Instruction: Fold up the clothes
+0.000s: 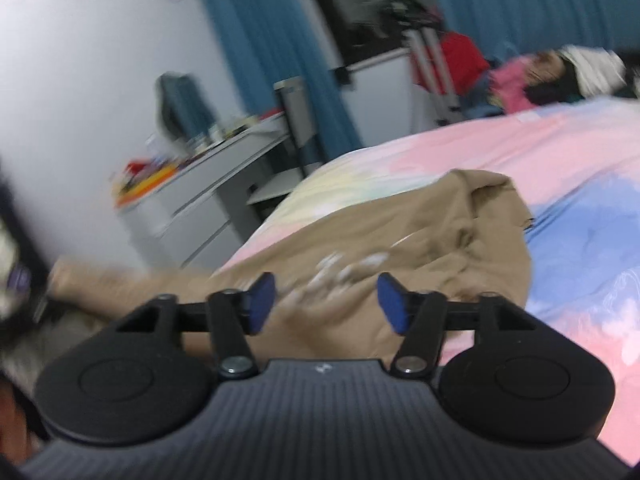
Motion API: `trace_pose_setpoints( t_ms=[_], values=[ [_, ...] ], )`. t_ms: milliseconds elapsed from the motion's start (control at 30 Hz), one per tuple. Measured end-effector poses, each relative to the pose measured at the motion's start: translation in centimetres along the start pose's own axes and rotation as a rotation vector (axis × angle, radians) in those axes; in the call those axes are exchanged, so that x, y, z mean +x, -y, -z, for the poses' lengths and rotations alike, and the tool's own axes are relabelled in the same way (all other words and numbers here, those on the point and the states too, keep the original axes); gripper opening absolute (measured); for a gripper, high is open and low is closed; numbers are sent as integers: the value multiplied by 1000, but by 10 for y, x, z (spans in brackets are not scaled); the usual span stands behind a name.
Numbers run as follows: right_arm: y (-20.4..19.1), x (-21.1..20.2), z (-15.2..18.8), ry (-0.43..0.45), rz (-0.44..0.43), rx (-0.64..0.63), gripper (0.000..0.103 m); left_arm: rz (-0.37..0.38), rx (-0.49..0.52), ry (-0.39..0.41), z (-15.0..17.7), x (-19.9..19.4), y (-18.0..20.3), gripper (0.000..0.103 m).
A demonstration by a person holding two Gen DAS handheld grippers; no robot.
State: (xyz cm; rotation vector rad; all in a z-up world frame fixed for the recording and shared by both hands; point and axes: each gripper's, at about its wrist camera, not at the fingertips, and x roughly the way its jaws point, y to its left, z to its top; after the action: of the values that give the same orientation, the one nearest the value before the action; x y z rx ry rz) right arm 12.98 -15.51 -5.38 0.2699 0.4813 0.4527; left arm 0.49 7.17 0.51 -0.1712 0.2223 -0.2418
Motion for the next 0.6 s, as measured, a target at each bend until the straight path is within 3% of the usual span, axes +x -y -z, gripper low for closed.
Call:
trace_pose_setpoints(
  t_ms=[200,367,467,600],
  values=[
    [-51,-6,26,19,-45,-165,62,-6,-41,-8,1,-4,-4,5],
    [-61,9,23,88,-71,-152,61,-20,-46,-26,2,4,-6,5],
    [-55,16,18,134,-7,-115,61,-24,-53,-35,2,11,-7,5],
    [-31,22,6,111,84,-30,61,-37,-81,-65,3,23,-15,5]
  ],
)
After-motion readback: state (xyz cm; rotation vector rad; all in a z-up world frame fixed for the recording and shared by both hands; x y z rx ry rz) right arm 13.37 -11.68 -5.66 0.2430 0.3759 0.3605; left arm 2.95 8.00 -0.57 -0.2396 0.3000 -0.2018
